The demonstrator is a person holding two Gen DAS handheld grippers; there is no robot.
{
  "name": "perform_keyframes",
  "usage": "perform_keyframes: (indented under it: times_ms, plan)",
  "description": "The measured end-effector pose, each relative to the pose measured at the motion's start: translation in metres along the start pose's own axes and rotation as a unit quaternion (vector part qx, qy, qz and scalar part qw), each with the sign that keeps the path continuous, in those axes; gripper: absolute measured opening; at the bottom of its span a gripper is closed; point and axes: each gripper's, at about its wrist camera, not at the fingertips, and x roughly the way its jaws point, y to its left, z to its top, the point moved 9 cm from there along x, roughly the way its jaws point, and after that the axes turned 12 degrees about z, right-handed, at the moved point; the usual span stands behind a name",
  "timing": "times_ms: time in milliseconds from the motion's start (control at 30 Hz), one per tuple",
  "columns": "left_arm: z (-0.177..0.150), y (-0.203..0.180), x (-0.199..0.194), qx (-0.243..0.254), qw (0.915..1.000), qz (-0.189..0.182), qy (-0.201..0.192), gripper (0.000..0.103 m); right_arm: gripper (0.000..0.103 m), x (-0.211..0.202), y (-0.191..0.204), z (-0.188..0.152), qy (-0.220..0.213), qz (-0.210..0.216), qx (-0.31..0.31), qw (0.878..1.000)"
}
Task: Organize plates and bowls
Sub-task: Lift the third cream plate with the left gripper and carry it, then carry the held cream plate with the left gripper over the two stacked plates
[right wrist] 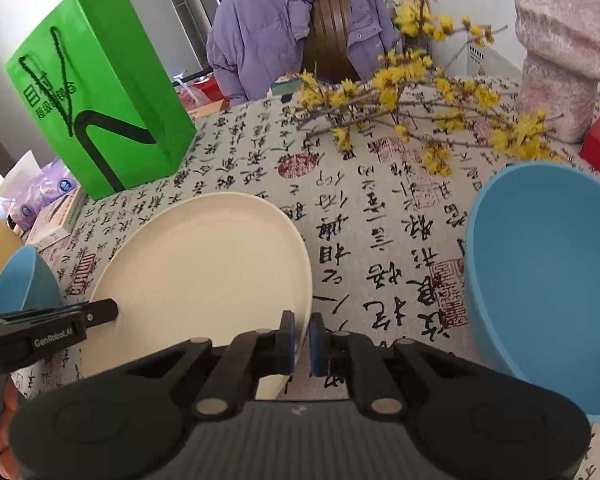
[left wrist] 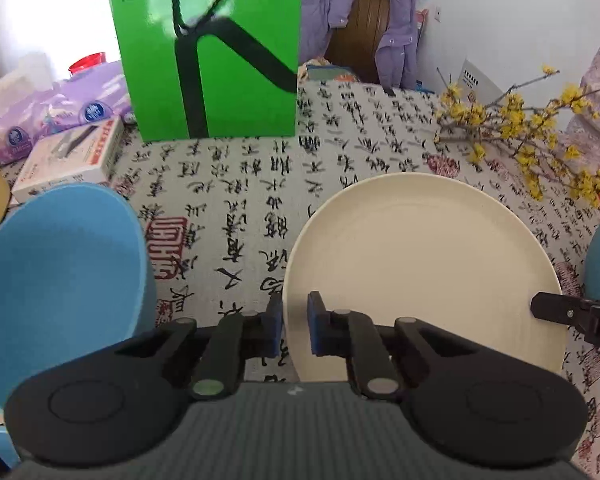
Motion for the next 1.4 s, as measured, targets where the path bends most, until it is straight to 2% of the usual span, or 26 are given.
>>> perform_keyframes:
  times_ms: [167,267,367,533,667,800,967,1100,1200,1300,1400]
  plan:
    - [0.011,0.009,-0.039,-0.007,0.9995,0.003,-0.03,0.012,0.007,-0.03,0.016,0.009,-0.021,0.006,-0.006,1.0]
    - [0.007,0.018,-0.07,-0.019,0.9988,-0.001,-0.044,0.011,0.007,-0.054,0.029,0.009,-0.034,0.011,-0.013,0.999]
    - [-0.009,0.032,-0.113,-0.037,0.996,0.005,-0.081,0.011,0.007,-0.083,0.046,-0.001,-0.048,0.018,-0.025,0.998]
    - [-0.056,0.053,-0.185,-0.053,0.9877,0.018,-0.146,0.011,0.007,-0.138,0.082,-0.04,-0.086,0.031,-0.059,0.994]
    - [-0.102,0.068,-0.226,-0.076,0.9794,0.026,-0.185,0.01,0.007,-0.176,0.103,-0.083,-0.115,0.044,-0.074,0.99]
    - [-0.163,0.074,-0.265,-0.091,0.9683,0.041,-0.229,0.01,0.007,-0.208,0.118,-0.129,-0.15,0.048,-0.086,0.984]
    - [-0.244,0.084,-0.306,-0.119,0.955,0.063,-0.264,0.01,0.009,-0.239,0.137,-0.199,-0.2,0.025,-0.141,0.969]
    - [-0.307,0.097,-0.319,-0.14,0.9561,0.055,-0.252,0.01,0.009,-0.256,0.149,-0.259,-0.221,0.022,-0.172,0.96]
    - [-0.346,0.103,-0.325,-0.13,0.9582,0.074,-0.244,0.011,0.009,-0.262,0.152,-0.304,-0.223,0.025,-0.175,0.959]
    - [-0.372,0.109,-0.327,-0.134,0.9609,0.076,-0.23,0.011,0.009,-0.259,0.152,-0.345,-0.21,0.021,-0.175,0.962]
    - [-0.38,0.11,-0.325,-0.132,0.9632,0.074,-0.222,0.01,0.01,-0.253,0.148,-0.366,-0.191,0.024,-0.173,0.966]
